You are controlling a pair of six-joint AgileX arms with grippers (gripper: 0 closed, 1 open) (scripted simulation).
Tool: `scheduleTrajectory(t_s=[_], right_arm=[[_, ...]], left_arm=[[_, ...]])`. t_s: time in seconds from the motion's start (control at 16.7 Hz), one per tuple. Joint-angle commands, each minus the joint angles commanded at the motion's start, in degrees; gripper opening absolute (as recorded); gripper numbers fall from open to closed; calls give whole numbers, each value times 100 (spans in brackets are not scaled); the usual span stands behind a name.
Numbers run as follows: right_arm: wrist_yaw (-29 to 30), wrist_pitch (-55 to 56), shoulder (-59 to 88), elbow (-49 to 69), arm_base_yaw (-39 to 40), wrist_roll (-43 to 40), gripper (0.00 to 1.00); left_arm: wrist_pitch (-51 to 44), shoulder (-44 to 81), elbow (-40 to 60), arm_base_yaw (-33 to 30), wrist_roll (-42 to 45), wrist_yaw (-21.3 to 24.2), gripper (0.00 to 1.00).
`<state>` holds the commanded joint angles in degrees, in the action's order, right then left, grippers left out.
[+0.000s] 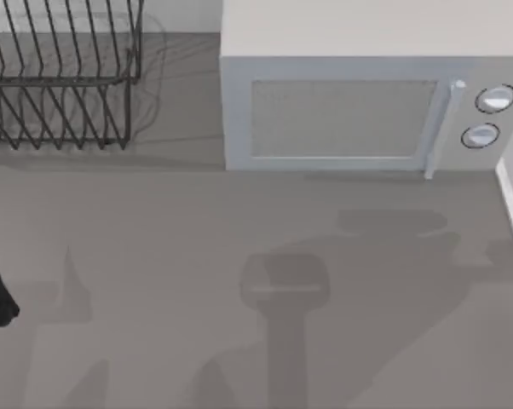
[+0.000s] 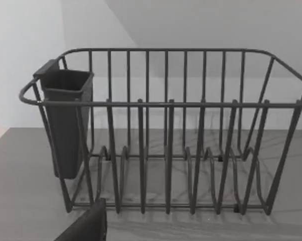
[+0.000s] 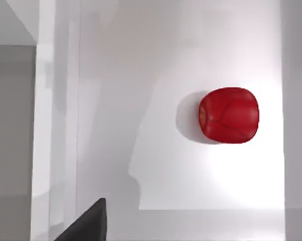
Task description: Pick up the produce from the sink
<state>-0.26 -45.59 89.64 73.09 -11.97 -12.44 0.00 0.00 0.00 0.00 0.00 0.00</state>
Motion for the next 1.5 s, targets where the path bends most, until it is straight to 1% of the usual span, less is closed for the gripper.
scheduleTrajectory(t_s=[0.36, 0.54, 0.66, 1.14, 1.32, 1.5], right_arm=[[28, -1419, 2774, 2315, -435, -342, 100], [41, -1883, 3670, 3075, -585, -448, 100], [46, -2060, 4010, 3365, -643, -487, 100], [49, -2025, 4177, 3404, -634, -496, 100], [53, -1447, 4493, 3131, -638, -490, 100], [58, -505, 4957, 2749, -646, -484, 100]], left_arm=[[0, 0, 0, 0, 0, 0, 100], [0, 0, 0, 0, 0, 0, 100], [0, 0, 0, 0, 0, 0, 100], [0, 0, 0, 0, 0, 0, 100], [0, 0, 0, 0, 0, 0, 100], [0, 0, 0, 0, 0, 0, 100]])
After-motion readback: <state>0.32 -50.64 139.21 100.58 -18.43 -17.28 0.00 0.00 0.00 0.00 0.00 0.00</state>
